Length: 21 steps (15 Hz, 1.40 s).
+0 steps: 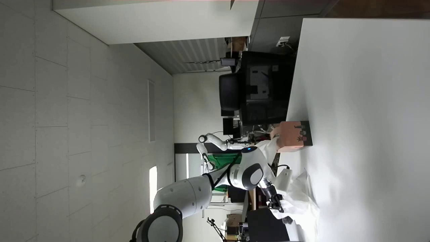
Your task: Remove a tissue from the box
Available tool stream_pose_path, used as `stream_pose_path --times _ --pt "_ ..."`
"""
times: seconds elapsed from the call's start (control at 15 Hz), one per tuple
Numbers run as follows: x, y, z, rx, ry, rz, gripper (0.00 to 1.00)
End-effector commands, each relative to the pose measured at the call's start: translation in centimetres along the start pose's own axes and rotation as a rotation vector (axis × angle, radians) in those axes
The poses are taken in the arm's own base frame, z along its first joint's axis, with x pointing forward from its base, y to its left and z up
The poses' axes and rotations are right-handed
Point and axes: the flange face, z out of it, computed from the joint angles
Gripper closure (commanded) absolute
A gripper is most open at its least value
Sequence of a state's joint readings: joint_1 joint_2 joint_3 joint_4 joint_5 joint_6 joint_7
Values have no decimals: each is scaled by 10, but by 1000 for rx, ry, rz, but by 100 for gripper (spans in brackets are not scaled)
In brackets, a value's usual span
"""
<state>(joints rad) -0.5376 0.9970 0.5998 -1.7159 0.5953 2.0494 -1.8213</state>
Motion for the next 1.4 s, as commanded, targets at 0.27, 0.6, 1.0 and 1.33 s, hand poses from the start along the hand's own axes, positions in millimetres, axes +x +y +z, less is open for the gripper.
stream_pose_path --times 0.27,0.6,1.0,1.33 --pt "-26 13 17 -74 -29 -110 73" --pt "-23 12 23 -112 -52 -132 40" --pt "1 12 9 -227 -172 -157 2" --pt "17 12 6 -303 -264 -197 0"
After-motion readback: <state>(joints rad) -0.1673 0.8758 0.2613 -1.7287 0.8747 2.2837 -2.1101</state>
